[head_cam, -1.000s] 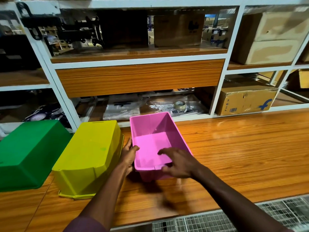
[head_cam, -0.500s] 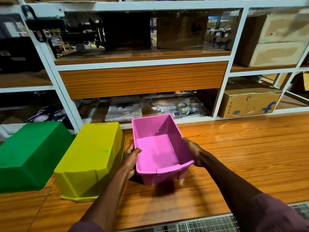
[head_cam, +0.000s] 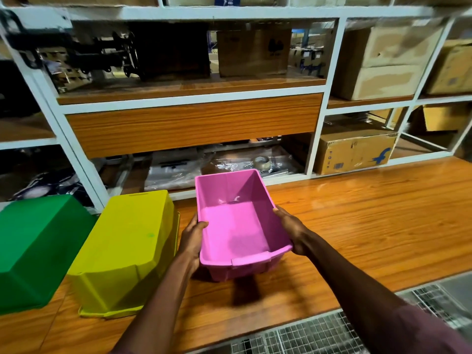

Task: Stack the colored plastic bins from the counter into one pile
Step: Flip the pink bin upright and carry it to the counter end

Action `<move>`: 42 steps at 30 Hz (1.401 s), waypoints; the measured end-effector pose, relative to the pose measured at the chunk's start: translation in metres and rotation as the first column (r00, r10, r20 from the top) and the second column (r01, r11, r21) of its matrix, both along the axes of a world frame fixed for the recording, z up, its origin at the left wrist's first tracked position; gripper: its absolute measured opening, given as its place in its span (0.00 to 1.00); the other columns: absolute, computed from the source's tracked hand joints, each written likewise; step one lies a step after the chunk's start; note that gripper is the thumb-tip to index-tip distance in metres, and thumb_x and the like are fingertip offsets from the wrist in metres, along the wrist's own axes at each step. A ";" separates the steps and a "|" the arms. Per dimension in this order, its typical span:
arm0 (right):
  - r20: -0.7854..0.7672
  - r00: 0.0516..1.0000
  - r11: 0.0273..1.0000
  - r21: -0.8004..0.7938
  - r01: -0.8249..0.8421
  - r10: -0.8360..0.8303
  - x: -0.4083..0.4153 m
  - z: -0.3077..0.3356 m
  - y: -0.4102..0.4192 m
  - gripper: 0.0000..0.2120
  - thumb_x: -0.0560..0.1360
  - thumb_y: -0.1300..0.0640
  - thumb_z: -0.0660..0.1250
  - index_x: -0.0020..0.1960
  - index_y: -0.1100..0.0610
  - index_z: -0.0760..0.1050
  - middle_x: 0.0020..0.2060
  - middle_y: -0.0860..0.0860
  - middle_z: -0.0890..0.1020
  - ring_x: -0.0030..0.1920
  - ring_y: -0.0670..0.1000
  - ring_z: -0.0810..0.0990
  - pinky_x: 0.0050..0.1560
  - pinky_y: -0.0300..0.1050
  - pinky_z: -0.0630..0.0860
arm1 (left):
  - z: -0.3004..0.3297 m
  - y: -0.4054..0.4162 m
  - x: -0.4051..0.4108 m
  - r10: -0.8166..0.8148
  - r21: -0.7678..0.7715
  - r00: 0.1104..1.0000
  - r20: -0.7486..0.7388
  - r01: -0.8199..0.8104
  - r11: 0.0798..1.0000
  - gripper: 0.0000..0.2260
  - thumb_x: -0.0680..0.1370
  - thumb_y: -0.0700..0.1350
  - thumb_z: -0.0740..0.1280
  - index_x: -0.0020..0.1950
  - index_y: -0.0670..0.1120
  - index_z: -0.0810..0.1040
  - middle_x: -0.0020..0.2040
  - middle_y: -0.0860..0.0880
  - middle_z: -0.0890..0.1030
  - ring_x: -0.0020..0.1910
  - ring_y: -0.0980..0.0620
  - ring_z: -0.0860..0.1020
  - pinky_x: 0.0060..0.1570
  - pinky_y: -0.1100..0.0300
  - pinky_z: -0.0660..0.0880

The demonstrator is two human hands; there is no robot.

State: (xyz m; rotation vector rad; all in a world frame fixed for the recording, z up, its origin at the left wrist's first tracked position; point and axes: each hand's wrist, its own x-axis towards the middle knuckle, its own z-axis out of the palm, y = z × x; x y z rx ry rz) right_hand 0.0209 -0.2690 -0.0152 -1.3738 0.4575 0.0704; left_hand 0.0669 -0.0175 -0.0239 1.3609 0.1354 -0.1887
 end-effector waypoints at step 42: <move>-0.001 0.902 0.899 -0.078 0.431 -0.432 -0.281 0.029 -0.473 0.14 0.88 0.50 0.54 0.54 0.45 0.78 0.40 0.47 0.88 0.42 0.53 0.87 0.39 0.49 0.86 | 0.038 -0.511 -0.160 -0.437 0.145 0.897 -0.064 0.442 0.885 0.23 0.72 0.50 0.67 0.67 0.49 0.78 0.58 0.43 0.85 0.55 0.37 0.82 0.57 0.36 0.78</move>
